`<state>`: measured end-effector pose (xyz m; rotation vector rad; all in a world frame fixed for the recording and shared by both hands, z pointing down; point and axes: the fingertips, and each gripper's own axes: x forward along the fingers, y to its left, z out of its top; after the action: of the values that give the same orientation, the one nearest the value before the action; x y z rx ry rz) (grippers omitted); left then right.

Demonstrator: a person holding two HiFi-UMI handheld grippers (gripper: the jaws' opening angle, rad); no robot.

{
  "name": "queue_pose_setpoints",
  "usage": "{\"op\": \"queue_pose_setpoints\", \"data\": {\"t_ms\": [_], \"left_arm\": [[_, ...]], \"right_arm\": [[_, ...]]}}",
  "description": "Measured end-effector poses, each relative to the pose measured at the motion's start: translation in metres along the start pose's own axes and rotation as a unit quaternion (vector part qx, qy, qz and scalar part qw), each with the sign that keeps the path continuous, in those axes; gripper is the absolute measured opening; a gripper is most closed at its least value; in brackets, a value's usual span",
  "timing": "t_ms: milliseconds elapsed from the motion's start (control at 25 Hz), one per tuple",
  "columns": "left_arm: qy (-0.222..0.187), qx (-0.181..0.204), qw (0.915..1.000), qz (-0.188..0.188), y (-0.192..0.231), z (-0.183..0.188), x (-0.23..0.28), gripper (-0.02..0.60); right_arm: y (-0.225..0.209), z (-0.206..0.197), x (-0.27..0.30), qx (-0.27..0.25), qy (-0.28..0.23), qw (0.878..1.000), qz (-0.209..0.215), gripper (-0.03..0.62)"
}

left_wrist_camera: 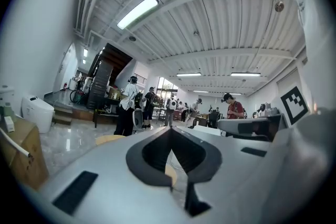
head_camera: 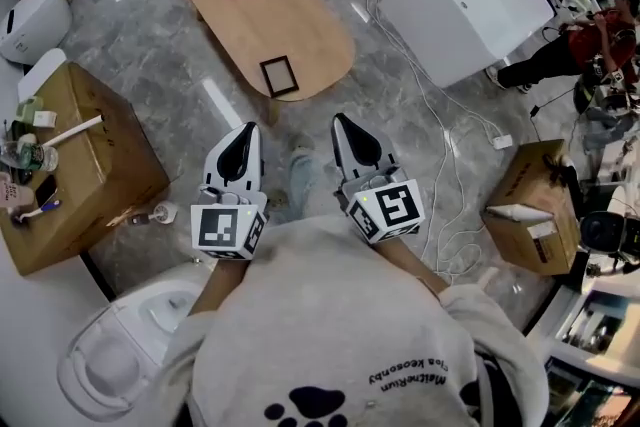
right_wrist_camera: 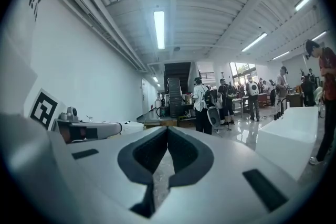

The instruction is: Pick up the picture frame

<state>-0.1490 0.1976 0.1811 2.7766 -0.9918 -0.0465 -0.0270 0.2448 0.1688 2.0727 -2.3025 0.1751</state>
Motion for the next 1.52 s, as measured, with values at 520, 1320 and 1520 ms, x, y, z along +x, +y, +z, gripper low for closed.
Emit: {"op": "queue_pose_setpoints", "data": {"t_ms": [520,1320,1520], "left_arm": [[-0.007,0.005,0.9996,0.028,0.037,0.006,0.055,0.008],[0.011,0.011,0.9911,0.132,0.071,0.010,0.220,0.008],[0.019,0.010,0.9882,0.152,0.082,0.005,0.226,0.008]], "right_arm": [[-0.026,0.014,0.082,-0.006,-0.017,0.999,0.048,0.009],[-0.134,0.020,0.232,0.014,0.016,0.982,0.186,0.008],[-0.139,0.013,0.249,0.024,0.023,0.980,0.197,0.009]]}}
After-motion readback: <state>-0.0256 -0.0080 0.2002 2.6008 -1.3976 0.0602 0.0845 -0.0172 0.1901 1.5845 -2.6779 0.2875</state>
